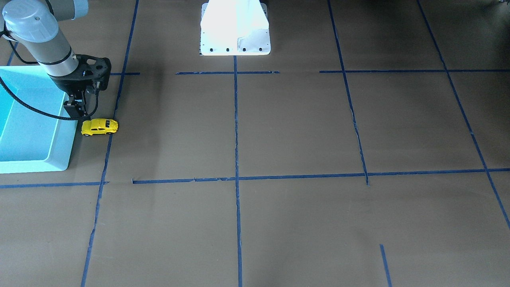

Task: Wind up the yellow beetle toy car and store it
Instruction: 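Lower the right gripper and close it around the car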

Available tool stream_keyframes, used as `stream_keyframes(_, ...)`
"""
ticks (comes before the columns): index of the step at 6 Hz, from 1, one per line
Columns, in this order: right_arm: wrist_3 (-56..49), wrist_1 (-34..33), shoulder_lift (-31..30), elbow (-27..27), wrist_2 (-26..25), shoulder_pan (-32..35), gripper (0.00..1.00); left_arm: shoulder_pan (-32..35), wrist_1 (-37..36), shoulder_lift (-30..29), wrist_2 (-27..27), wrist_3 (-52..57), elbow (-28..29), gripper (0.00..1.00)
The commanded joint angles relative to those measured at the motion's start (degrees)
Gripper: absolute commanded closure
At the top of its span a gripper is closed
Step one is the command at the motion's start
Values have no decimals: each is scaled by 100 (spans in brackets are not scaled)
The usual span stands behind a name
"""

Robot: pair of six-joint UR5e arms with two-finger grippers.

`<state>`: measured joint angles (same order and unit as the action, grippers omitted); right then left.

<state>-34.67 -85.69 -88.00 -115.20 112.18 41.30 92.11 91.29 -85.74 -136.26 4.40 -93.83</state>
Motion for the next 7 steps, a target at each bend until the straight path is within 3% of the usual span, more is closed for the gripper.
stream_keyframes(1,-48,-1,177,331,-74,-8,2,0,-15,5,-6,0,5,0)
stream_keyframes(7,-40,43,389,876,-179,-289,2,9,-32,13,-15,0,-4,0)
